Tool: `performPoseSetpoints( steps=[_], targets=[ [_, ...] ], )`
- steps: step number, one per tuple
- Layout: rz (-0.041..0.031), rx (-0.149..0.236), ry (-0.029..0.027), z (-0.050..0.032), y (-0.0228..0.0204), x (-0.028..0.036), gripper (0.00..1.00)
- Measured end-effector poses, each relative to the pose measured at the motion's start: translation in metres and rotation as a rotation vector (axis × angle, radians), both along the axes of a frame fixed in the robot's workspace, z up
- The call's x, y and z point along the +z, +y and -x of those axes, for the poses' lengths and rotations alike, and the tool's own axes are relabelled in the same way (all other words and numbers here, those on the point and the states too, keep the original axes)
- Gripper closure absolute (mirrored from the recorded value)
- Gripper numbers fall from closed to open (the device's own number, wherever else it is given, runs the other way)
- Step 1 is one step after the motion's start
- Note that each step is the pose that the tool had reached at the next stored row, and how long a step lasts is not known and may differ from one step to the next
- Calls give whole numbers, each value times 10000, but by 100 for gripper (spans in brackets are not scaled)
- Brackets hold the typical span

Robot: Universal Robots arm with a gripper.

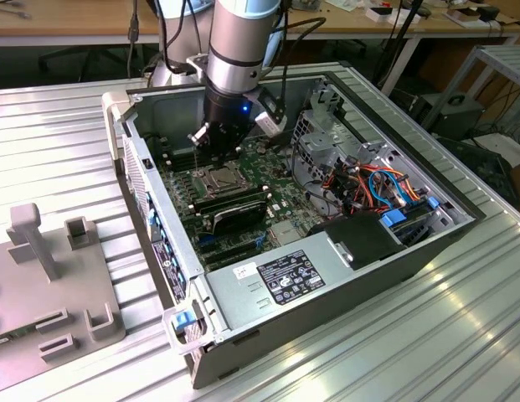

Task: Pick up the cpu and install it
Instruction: 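Install the first cpu locking lever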

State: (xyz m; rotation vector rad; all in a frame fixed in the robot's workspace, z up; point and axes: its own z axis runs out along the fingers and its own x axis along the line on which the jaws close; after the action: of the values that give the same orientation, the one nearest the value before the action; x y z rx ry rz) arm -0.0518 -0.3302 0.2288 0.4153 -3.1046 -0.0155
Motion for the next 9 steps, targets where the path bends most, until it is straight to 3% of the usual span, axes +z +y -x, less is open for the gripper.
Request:
performPoseSetpoints(
  steps=[1, 2, 3, 9],
  targets=[
    [126, 9, 14, 36, 0, 0, 89],
    [177, 8, 14, 125, 0, -1, 89],
    [271, 9, 14, 240, 0, -1, 89],
    [356, 8, 10, 428, 2, -3, 89]
  ],
)
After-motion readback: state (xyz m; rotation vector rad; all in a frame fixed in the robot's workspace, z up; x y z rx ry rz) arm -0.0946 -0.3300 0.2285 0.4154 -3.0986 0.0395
